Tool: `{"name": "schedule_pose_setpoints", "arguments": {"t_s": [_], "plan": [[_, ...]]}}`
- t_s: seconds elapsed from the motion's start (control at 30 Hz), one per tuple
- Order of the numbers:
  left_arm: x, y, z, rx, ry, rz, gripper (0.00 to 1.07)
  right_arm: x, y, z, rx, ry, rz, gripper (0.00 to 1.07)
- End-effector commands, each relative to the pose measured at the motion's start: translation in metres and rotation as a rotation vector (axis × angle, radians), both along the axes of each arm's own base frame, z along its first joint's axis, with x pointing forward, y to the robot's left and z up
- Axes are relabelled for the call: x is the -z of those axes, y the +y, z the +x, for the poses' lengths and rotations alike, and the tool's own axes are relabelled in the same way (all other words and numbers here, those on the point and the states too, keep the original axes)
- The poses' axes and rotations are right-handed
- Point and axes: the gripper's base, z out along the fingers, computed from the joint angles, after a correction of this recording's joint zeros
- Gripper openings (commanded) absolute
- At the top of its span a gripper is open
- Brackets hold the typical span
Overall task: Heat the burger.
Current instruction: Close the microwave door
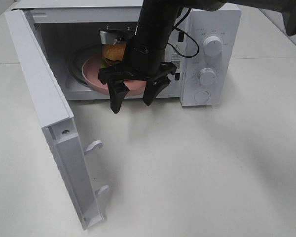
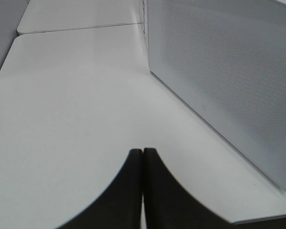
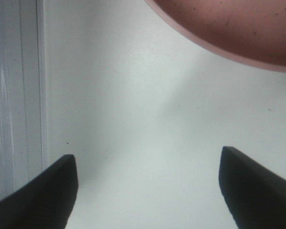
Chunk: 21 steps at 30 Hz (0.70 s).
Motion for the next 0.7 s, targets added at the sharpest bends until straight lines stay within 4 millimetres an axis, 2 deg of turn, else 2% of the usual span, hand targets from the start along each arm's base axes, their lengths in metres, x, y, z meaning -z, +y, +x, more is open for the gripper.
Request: {"name": "schedule_pose_setpoints", "arguments": {"t_s": [0.03, 0.2, 0.33, 0.43, 0.7], "plan": [[0.0, 0.0, -0.003, -0.006, -0.027, 0.003, 0.0, -0.007, -0.002, -0.002, 0.025, 0.025, -0.01, 0.76], [0.0, 0.0, -0.003, -0.005, -0.027, 0.002, 0.0, -0.008, -0.006, -0.008, 0.065, 0.046, -0.024, 0.76], [0.0, 0.0, -0.003, -0.005, -0.027, 0.002, 0.0, -0.014, -0.016, -0.017, 0.059, 0.042, -0.06, 0.76], [0.0, 0.0, -0.003, -0.005, -0.027, 0.002, 0.0, -0.021, -0.032, -0.029, 0.046, 0.023, -0.121, 0.76], [0.0, 0.0, -0.003, -0.005, -0.027, 0.002, 0.0, -0.02, -0.064, -0.048, 0.056, 0.024, -0.245, 0.76]]}}
